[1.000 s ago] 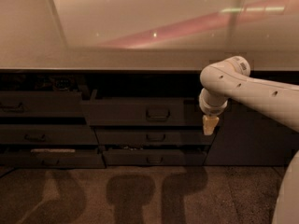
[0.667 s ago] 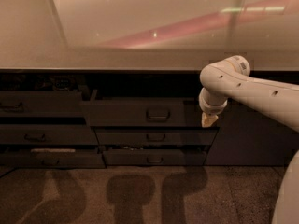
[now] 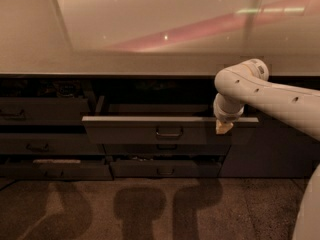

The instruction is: Open top drawer

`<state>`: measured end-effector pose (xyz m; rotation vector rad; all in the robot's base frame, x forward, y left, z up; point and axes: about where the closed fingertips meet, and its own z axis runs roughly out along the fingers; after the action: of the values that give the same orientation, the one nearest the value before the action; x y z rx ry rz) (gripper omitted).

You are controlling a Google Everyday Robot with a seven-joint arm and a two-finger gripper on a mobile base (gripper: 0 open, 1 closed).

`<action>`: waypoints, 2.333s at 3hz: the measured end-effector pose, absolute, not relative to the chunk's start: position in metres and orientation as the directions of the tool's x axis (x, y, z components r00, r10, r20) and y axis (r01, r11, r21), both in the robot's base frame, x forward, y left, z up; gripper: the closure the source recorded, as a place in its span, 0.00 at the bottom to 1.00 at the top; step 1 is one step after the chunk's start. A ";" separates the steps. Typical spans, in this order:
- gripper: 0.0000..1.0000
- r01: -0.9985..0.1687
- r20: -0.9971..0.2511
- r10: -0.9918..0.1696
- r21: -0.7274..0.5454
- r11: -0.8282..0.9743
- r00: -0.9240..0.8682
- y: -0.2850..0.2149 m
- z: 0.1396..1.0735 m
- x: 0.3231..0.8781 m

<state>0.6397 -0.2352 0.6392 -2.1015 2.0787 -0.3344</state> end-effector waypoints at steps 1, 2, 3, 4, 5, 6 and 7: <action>1.00 -0.962 0.042 -0.999 -0.273 -0.016 0.005 -0.235 0.644 0.640; 1.00 -0.963 0.045 -0.999 -0.269 -0.027 0.015 -0.234 0.642 0.634; 1.00 -0.962 0.047 -0.999 -0.270 -0.029 0.017 -0.233 0.642 0.632; 1.00 -0.955 0.048 -0.999 -0.295 -0.022 0.008 -0.236 0.648 0.630; 1.00 -0.956 0.055 -0.998 -0.293 -0.029 0.013 -0.236 0.644 0.623; 1.00 -0.957 0.059 -0.998 -0.289 -0.033 0.017 -0.236 0.642 0.618; 1.00 -0.957 0.062 -0.998 -0.287 -0.035 0.018 -0.237 0.642 0.615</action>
Offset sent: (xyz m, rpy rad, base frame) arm -0.0448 0.0126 -0.0341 -0.0305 0.0282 0.0886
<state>0.6152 -0.2367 0.6423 -2.1173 2.0602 -0.3688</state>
